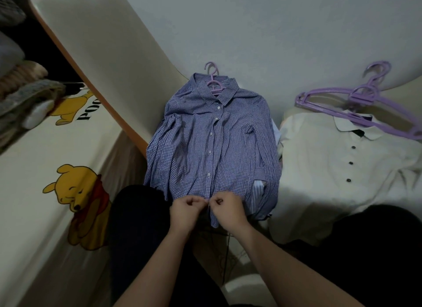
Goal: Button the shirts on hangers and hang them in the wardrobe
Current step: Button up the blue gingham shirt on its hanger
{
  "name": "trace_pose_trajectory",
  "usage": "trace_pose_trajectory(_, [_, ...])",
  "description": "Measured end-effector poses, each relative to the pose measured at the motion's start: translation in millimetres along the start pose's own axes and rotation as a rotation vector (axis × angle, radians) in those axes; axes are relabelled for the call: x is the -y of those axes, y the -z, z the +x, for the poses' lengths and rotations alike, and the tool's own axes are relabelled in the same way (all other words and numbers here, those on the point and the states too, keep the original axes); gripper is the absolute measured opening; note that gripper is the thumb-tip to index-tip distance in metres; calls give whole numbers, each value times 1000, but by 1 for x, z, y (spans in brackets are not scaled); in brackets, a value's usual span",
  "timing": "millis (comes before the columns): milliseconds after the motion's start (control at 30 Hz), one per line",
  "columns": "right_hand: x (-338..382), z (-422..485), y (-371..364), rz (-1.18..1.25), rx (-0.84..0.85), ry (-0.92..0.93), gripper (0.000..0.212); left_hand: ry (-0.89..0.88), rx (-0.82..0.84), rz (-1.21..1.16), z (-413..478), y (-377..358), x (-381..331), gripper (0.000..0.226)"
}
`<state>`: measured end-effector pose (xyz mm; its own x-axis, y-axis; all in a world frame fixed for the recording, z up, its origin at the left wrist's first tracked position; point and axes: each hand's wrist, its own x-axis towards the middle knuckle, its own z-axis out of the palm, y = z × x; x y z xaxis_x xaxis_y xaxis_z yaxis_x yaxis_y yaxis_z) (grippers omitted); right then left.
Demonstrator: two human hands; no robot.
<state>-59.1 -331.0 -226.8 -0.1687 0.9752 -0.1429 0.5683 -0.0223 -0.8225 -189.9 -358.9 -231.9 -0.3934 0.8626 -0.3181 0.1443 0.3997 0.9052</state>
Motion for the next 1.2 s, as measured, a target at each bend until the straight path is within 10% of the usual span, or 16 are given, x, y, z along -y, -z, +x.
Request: trace_pose_trajectory(1200, [8, 6, 8, -365, 11, 165, 22, -71, 45, 78, 4, 0, 4, 8])
